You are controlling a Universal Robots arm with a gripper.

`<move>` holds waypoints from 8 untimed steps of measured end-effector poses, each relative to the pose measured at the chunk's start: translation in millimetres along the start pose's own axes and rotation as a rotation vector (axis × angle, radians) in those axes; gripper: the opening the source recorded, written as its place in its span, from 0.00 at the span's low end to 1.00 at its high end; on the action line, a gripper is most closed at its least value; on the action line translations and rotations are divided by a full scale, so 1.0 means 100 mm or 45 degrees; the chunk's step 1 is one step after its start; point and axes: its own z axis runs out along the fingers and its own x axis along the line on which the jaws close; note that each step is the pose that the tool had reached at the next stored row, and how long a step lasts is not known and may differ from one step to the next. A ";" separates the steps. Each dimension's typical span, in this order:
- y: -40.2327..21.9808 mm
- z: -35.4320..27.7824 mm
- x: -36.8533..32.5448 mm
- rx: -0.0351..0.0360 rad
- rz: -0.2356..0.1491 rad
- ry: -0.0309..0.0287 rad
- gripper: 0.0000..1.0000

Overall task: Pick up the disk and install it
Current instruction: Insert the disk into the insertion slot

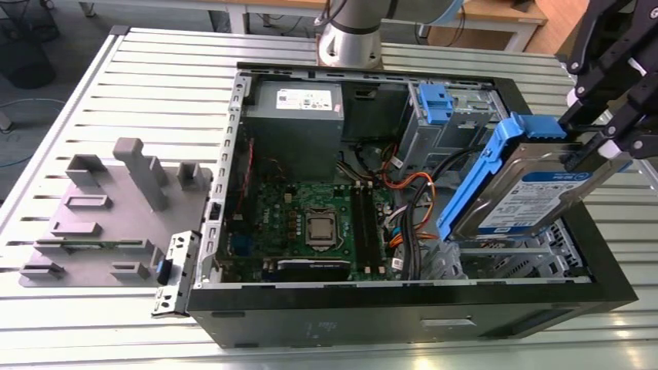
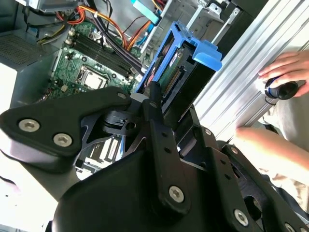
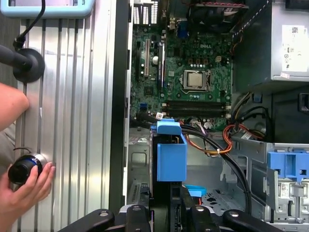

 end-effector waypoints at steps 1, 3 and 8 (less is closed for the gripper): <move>-0.024 0.003 0.000 0.0000 0.000 0.0000 0.35; -0.070 0.009 0.000 0.0000 0.000 0.0001 0.35; -0.180 0.037 0.000 -0.0001 0.000 0.0001 0.35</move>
